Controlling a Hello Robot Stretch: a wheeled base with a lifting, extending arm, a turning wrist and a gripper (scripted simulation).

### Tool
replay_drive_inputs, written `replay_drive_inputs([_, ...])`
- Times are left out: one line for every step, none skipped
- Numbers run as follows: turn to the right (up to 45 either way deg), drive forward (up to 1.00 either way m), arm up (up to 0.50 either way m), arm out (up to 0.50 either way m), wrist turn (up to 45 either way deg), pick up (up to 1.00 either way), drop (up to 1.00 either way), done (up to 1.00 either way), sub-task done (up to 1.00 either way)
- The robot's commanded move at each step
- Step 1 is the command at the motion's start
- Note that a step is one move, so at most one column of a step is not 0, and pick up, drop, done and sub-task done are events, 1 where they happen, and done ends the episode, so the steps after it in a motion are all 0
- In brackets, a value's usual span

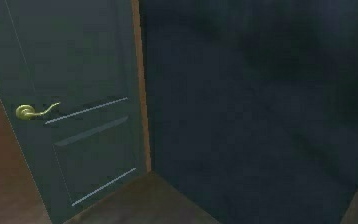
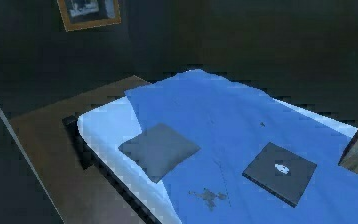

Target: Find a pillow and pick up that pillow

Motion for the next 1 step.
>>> replay_drive_inputs([0.0, 0.00, 0.00, 0.34, 0.0, 0.00, 0.00, 0.00, 0.00])
